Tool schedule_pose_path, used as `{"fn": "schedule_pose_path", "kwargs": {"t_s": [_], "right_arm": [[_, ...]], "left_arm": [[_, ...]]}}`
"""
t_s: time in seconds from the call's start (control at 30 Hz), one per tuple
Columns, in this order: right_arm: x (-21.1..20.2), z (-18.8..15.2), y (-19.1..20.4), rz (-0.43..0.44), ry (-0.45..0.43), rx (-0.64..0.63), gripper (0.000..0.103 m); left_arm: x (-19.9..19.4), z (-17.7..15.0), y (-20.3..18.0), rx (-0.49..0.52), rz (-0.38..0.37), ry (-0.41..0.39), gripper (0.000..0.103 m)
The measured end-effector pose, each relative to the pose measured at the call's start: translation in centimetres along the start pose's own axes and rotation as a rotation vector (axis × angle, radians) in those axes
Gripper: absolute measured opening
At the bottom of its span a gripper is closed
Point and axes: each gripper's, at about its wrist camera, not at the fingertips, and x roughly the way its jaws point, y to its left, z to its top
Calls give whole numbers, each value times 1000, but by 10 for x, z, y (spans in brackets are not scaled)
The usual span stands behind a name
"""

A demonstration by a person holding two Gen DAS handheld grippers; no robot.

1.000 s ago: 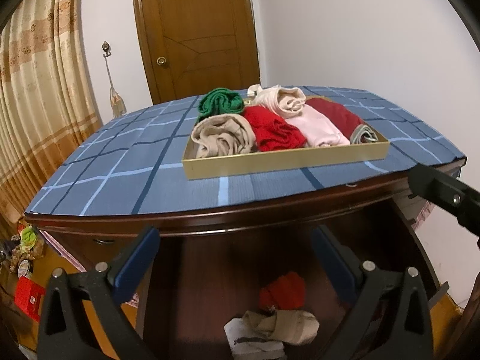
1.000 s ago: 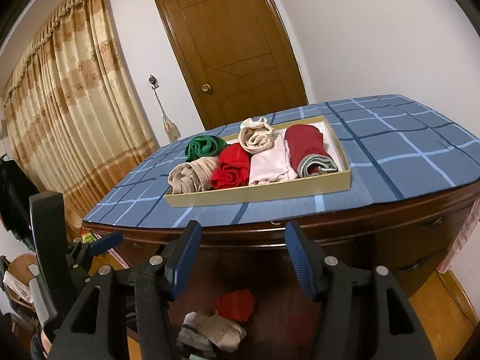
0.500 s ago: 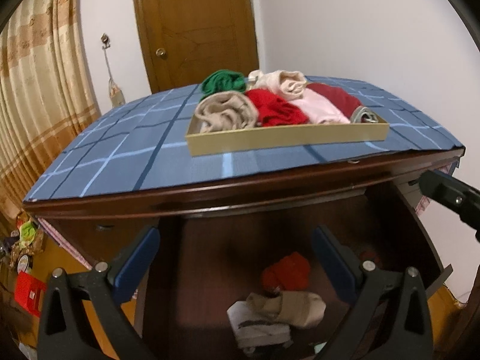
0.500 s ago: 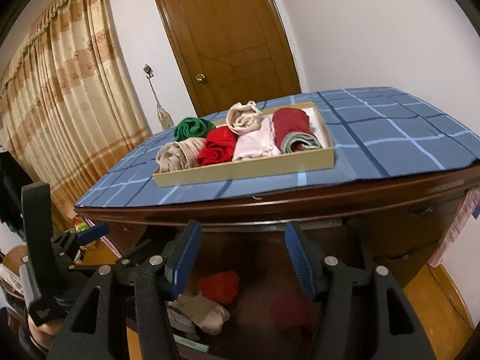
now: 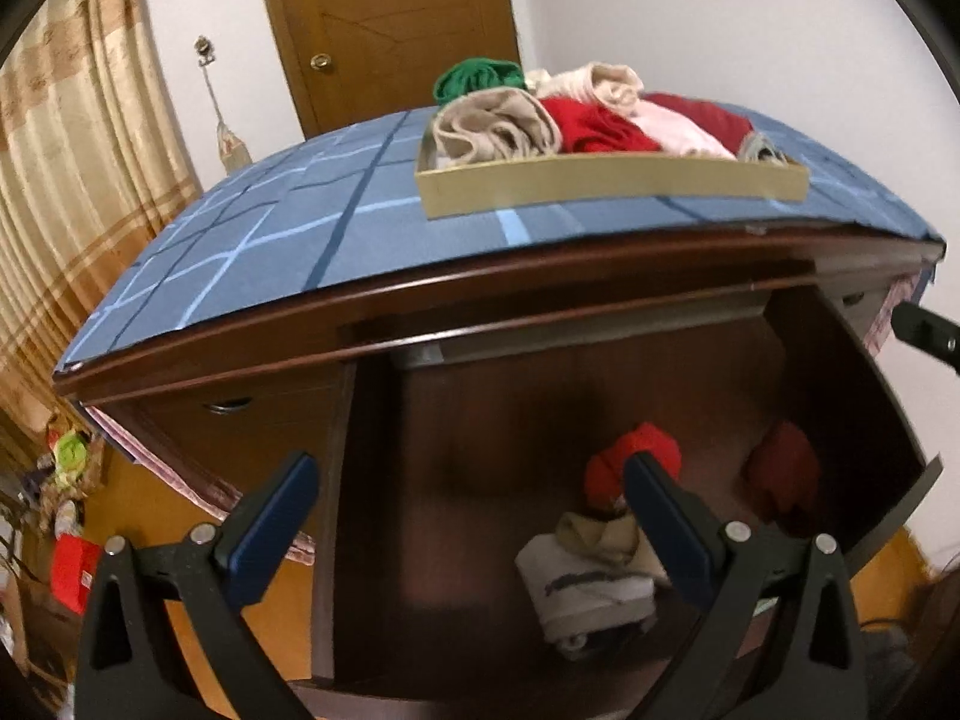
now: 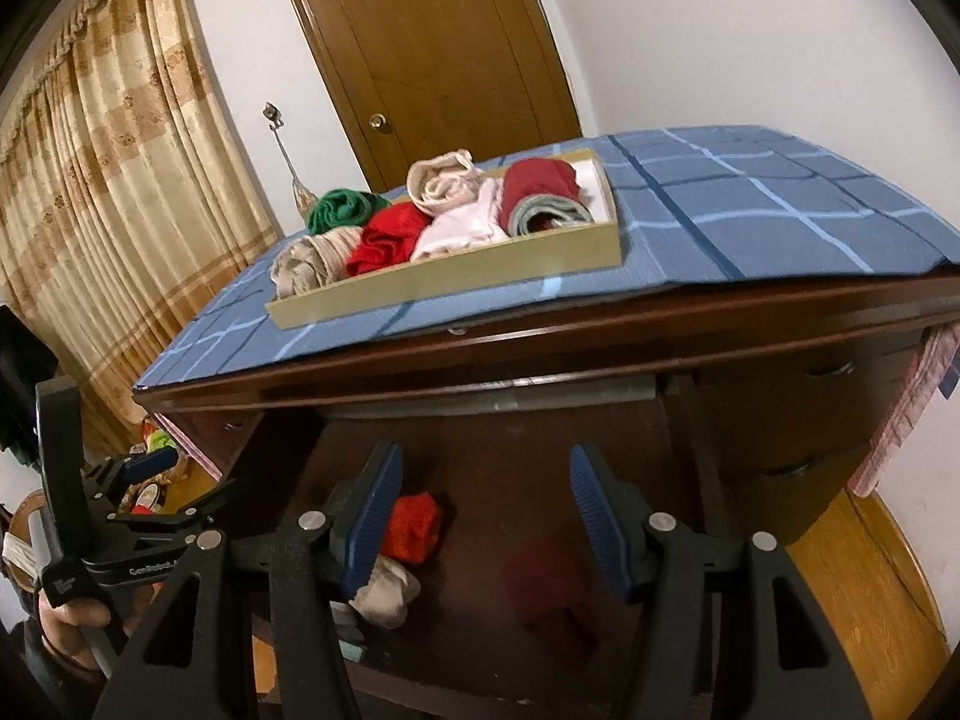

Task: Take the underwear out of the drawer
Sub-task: 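Pull both tools back down toward the open drawer, then lower both open tools into the drawer toward the beige sock and dark red item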

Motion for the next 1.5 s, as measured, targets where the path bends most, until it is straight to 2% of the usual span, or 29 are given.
{"fn": "schedule_pose_path", "kwargs": {"t_s": [0.23, 0.43, 0.6, 0.83, 1.2, 1.33, 1.5], "right_arm": [[6, -8, -9, -5, 58, 0, 61], [20, -15, -17, 4, 132, 12, 61], [35, -20, -19, 20, 196, 9, 61], [66, -27, -21, 47, 318, 15, 61], [110, -35, -17, 29, 541, -35, 61], [120, -41, -16, 34, 593, -39, 61], [129, -42, -15, -9, 634, -65, 61]], "left_arm": [[11, -12, -11, 78, -10, 74, 103], [14, -15, -16, 96, -57, 97, 103], [19, -17, -18, 117, -61, 123, 103], [35, -22, -18, 124, -102, 182, 103], [49, -23, -26, 173, -146, 227, 103], [55, -24, -31, 179, -174, 250, 103], [61, -27, -34, 179, -197, 283, 102]]}}
